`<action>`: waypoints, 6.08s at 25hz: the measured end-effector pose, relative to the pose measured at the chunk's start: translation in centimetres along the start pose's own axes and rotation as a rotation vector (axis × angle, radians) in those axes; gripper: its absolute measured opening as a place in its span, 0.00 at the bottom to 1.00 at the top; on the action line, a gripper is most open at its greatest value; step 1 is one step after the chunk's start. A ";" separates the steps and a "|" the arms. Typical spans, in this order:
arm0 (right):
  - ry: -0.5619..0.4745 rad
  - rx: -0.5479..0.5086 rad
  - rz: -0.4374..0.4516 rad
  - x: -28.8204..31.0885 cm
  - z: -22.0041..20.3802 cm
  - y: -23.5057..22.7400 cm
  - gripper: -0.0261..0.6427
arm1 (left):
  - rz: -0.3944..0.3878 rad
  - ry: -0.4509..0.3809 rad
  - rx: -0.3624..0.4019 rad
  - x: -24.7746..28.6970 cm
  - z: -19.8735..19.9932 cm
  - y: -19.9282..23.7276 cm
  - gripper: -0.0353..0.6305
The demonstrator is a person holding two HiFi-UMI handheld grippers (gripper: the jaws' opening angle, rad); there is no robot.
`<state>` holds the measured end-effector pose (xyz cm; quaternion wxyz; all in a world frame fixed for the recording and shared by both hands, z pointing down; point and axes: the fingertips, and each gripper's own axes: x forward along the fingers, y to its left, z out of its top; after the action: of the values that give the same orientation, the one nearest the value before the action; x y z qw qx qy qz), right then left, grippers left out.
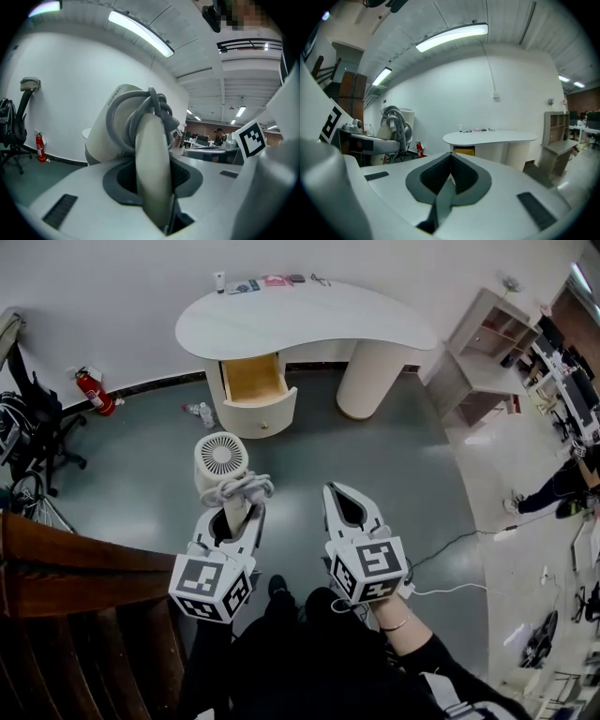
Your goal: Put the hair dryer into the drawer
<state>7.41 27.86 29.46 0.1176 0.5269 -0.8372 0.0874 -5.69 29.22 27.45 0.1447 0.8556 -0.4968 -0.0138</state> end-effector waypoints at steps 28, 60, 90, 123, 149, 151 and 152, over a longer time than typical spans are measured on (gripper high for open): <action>0.083 0.012 -0.023 11.9 1.0 -3.9 0.04 | 0.021 0.047 0.013 8.8 1.3 9.1 0.24; 0.244 0.015 0.054 33.9 2.8 -17.5 0.04 | 0.071 0.432 -0.068 32.6 -3.5 20.6 0.24; 0.353 0.078 0.050 38.5 0.3 -20.8 0.04 | -0.120 0.958 -0.005 37.5 -11.6 22.6 0.24; 0.562 0.128 0.145 45.3 -7.2 -18.2 0.04 | -0.286 1.493 0.290 38.6 -22.4 30.6 0.24; 0.653 0.099 0.192 46.9 -8.9 -18.1 0.04 | -0.332 1.609 0.490 41.7 -27.1 30.8 0.24; 0.659 0.106 0.184 46.8 -9.2 -18.1 0.04 | -0.342 1.594 0.519 42.0 -27.6 30.8 0.24; 0.662 0.108 0.182 46.8 -9.3 -18.0 0.04 | -0.342 1.588 0.524 42.0 -27.7 30.9 0.24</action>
<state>5.11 -17.70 52.28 0.3464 0.3988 -0.7913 0.3080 -5.93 -14.54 67.08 0.2436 0.6806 -0.0990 0.6838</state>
